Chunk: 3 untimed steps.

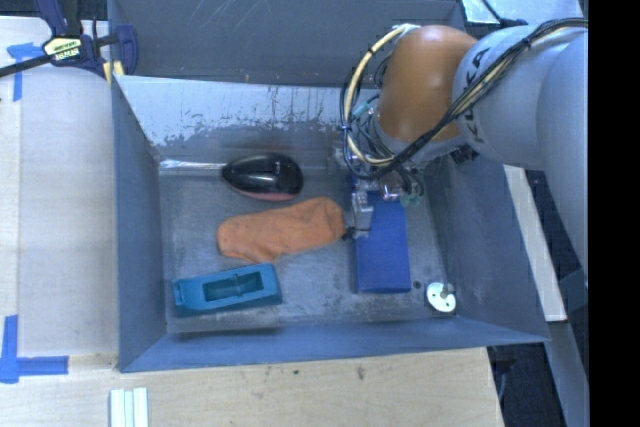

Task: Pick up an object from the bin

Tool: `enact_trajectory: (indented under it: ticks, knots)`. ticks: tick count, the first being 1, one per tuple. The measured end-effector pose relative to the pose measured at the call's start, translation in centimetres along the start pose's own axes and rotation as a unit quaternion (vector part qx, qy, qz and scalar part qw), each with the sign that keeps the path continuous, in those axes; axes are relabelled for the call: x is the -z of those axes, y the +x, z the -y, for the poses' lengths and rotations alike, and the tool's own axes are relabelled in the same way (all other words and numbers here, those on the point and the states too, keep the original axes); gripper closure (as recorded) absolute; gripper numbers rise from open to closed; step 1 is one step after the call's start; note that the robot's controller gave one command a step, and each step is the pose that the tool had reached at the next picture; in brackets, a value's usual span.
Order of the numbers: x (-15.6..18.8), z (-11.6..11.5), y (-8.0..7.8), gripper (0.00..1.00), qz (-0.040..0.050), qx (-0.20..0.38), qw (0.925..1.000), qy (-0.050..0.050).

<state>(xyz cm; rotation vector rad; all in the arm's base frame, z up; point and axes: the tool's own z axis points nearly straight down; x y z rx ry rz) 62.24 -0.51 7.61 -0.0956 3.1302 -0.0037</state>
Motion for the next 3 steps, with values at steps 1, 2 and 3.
enact_trajectory:
  ticks: [1,2,3]
  knots:
    - [-0.4,-1.9,1.4,1.0,-0.0035,-0.113,0.9936,-0.001]
    - [-0.4,-1.9,1.4,1.0,-0.0035,-0.112,0.9937,-0.001]
    - [12.8,-3.5,5.2,1.0,-0.0034,-0.1,0.995,-0.001]
